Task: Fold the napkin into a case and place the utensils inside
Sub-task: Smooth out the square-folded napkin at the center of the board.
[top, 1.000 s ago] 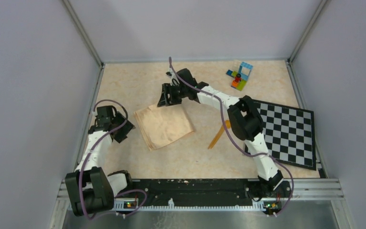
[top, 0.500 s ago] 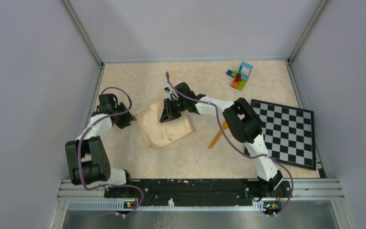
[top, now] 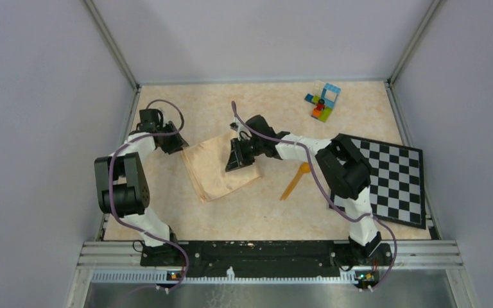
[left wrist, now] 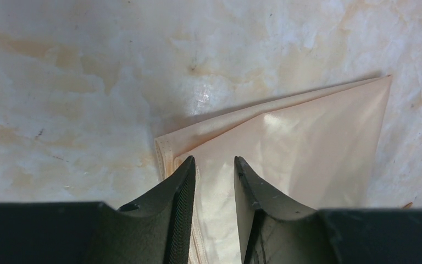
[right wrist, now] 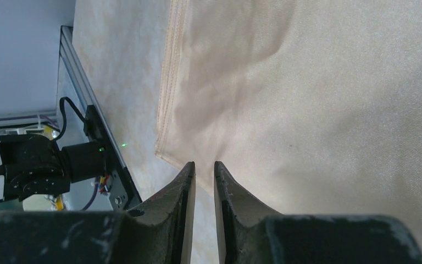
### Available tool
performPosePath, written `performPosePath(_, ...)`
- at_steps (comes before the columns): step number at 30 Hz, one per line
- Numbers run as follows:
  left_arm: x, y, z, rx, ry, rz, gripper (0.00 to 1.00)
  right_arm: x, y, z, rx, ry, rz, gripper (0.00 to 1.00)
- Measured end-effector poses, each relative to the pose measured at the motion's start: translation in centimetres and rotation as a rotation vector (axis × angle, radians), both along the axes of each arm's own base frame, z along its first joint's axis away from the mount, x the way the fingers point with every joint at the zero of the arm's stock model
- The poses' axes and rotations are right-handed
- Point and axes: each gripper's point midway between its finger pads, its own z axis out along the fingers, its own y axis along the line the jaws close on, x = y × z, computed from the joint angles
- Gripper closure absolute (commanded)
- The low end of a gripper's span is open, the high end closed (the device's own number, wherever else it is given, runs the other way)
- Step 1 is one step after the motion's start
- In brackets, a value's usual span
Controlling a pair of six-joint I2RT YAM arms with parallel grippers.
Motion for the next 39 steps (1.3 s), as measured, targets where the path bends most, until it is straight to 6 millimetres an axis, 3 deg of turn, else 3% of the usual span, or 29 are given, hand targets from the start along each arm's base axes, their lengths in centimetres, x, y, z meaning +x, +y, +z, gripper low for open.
performPosePath(11,-0.3,-0.4,-0.2,0.009,0.008,-0.017,0.55,0.2,0.1,0.6,0.016,-0.029,0.006,0.82)
performPosePath(18,-1.1,-0.4,-1.1,0.023,0.040,-0.012,0.55,-0.3,-0.4,-0.4,-0.001,-0.011,0.005,0.82)
performPosePath(26,-2.0,-1.2,-1.8,0.020,0.060,-0.027,0.64,-0.3,-0.3,-0.3,0.000,-0.011,0.006,0.82)
performPosePath(31,-2.0,-1.1,-1.8,0.023,0.062,-0.026,0.78,-0.7,0.0,-0.5,-0.007,-0.015,0.012,0.82)
performPosePath(35,-1.8,-0.8,-1.8,0.038,0.060,-0.027,0.89,-2.0,0.6,-0.6,-0.016,-0.016,0.039,0.82)
performPosePath(39,-1.6,-0.5,-1.7,0.059,0.054,-0.033,0.94,-3.9,1.7,-0.6,-0.016,-0.016,0.081,0.82)
